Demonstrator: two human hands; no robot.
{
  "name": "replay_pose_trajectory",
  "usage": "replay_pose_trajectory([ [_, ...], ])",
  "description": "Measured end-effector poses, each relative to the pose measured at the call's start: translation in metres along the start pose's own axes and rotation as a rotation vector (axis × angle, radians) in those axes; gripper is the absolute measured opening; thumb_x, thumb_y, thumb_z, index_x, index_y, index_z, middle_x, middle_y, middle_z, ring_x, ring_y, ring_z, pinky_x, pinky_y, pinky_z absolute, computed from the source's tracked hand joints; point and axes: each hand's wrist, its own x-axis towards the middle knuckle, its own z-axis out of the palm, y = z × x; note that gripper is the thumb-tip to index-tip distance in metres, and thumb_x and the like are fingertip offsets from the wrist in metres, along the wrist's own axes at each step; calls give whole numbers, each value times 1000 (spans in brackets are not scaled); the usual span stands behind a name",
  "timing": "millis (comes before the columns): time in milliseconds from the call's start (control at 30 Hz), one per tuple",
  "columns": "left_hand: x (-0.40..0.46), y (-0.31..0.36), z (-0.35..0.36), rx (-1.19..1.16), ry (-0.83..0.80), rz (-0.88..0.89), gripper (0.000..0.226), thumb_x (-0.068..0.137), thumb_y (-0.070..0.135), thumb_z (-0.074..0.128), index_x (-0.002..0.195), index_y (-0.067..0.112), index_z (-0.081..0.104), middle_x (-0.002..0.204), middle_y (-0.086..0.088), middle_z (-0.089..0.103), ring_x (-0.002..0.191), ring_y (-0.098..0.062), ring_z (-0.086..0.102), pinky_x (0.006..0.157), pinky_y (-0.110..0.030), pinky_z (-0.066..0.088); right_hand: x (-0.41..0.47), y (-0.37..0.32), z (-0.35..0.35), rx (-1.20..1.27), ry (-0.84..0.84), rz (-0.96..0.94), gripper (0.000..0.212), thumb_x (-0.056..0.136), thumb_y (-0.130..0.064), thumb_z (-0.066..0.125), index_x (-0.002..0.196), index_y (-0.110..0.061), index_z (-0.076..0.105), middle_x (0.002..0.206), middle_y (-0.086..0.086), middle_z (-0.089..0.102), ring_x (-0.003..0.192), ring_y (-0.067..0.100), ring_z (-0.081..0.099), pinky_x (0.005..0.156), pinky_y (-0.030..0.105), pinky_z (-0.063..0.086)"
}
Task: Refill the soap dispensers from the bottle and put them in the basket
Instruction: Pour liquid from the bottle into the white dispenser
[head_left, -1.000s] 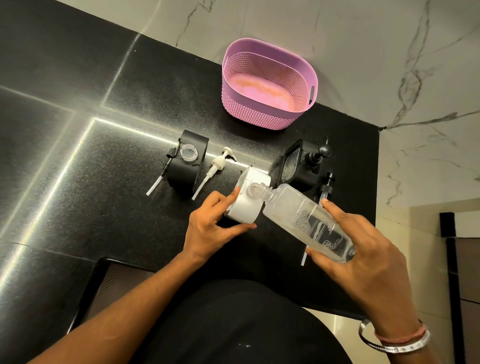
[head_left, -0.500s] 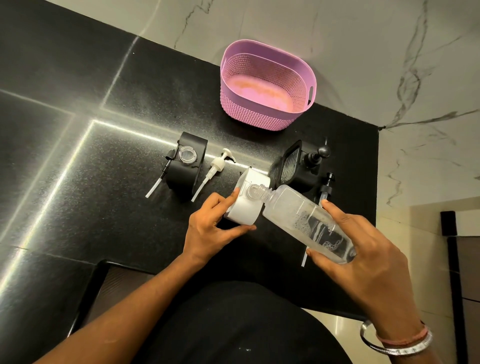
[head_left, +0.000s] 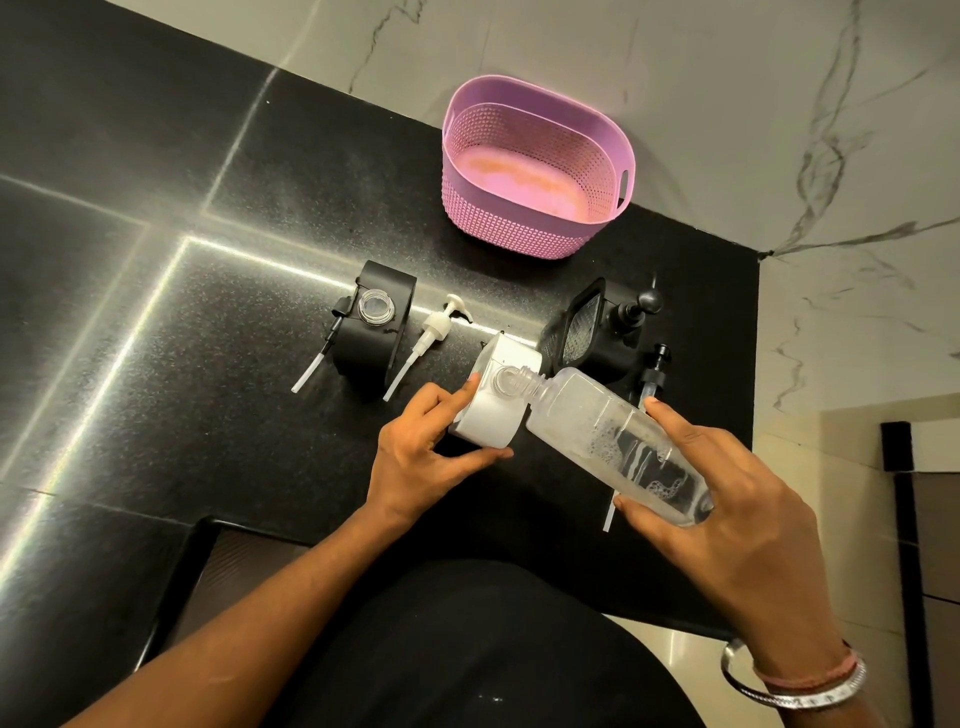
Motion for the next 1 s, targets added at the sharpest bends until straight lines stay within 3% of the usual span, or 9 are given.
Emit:
replay_pose_trajectory([
  [267, 0, 0, 0, 5, -9, -7, 84, 82, 56, 86, 148, 11, 61, 104, -1, 59, 90, -17, 62, 69, -31, 59, 0, -1, 0, -10, 3, 1, 93, 73, -58, 78, 156, -28, 47, 122, -1, 68, 97, 13, 66, 62, 14, 54],
  [700, 0, 2, 0, 4, -5, -6, 88, 78, 55, 89, 149, 11, 60, 104, 1, 58, 86, -15, 59, 66, -30, 57, 0, -1, -2, 3, 5, -7, 92, 75, -61, 72, 156, -28, 46, 122, -1, 68, 98, 16, 67, 60, 20, 59],
  [900, 1, 5, -2, 12, 7, 12, 94, 78, 57, 87, 153, 11, 55, 103, 3, 55, 84, -5, 53, 71, -13, 48, 1, -2, -2, -2, 4, -9, 91, 75, -62, 71, 156, -28, 47, 122, -1, 68, 98, 15, 67, 61, 16, 55],
  [1000, 1, 3, -2, 15, -2, 18, 92, 78, 58, 87, 153, 14, 55, 104, 1, 57, 88, -5, 54, 73, -11, 47, 1, -2, -2, -6, 0, -5, 92, 75, -61, 72, 156, -28, 47, 122, -1, 68, 97, 14, 66, 62, 14, 53],
])
